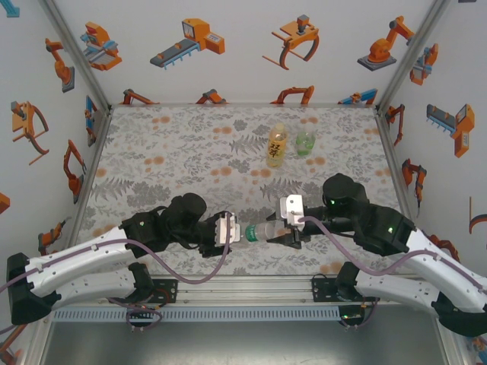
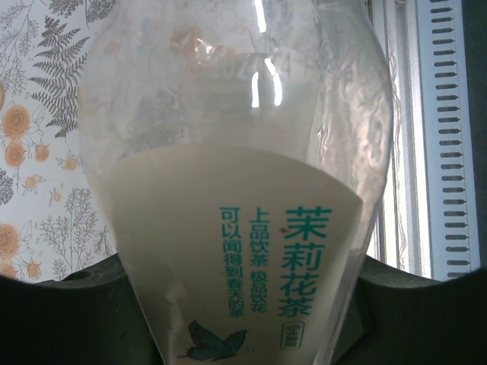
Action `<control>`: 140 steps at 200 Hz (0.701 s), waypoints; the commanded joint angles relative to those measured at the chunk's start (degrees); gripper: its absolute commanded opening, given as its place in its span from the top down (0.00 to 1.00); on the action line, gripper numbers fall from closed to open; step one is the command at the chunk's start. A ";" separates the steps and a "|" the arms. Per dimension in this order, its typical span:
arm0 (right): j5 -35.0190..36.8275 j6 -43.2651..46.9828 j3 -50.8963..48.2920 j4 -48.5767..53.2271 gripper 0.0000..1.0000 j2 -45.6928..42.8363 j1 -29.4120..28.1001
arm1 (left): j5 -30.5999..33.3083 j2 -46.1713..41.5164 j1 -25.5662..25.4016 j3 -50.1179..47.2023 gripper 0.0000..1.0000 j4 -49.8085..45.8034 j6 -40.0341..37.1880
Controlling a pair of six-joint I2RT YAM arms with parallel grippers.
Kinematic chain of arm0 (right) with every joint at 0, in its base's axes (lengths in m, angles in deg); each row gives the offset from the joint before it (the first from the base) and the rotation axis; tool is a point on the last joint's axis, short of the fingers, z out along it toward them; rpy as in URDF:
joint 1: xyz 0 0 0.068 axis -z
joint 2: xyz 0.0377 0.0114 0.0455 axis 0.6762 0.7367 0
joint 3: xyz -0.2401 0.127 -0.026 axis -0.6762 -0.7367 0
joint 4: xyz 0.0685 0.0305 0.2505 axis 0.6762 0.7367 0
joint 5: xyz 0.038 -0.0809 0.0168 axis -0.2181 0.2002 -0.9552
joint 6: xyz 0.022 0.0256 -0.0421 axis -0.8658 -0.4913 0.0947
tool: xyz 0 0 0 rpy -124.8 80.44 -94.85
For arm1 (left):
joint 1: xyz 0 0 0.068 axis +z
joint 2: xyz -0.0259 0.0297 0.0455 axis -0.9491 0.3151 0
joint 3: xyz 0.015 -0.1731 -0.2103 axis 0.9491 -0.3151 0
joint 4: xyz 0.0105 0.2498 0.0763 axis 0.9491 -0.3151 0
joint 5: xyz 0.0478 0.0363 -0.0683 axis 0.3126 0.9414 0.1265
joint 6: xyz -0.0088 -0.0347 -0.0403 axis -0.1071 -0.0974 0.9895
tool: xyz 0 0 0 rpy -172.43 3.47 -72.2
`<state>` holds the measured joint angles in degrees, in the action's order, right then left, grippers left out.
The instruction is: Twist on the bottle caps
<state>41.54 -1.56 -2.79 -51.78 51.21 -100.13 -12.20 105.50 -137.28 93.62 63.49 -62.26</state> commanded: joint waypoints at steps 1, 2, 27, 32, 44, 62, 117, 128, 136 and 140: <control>-1.53 -0.39 -0.92 -3.38 0.56 -0.86 -0.51 | -1.39 -0.71 -0.30 1.84 1.00 1.38 0.88; -1.51 -0.46 -0.98 -3.48 0.56 -0.84 -0.51 | -1.35 -0.73 -0.33 1.83 1.00 1.38 0.90; -0.11 -6.51 -2.19 -6.00 0.66 -1.53 -0.51 | -1.07 -0.65 -0.29 1.92 1.00 1.40 0.99; 0.70 -8.68 -2.48 -6.73 0.68 -1.59 -0.51 | -0.96 -0.65 -0.35 1.92 1.00 1.47 0.99; 3.05 -14.79 -3.26 -8.08 0.73 -2.04 -0.51 | -0.41 -0.75 -0.36 1.78 1.00 1.77 1.11; 9.68 -27.86 -4.38 -9.37 0.79 -2.53 -0.51 | 0.40 -1.12 -0.36 1.20 1.00 2.50 1.28; 25.77 -81.37 -5.63 -2.77 0.91 -0.26 -0.51 | 1.62 -1.61 -0.33 -0.85 1.00 6.20 1.83; 26.61 -94.04 -5.97 -0.19 0.91 0.22 -0.51 | 2.02 -1.51 -0.31 -0.96 1.00 6.50 1.61; 26.62 -99.46 -6.72 -1.22 0.94 0.14 -0.51 | 2.25 -1.33 -0.33 -1.06 1.00 6.68 1.42; 26.38 -101.51 -7.30 -2.02 0.94 -0.02 -0.50 | 2.26 -1.21 -0.35 -1.07 1.00 6.74 1.34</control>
<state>60.53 -70.91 -7.49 -55.63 49.66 -100.88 -8.49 105.15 -137.15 92.57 64.37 -59.51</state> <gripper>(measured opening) 0.413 0.537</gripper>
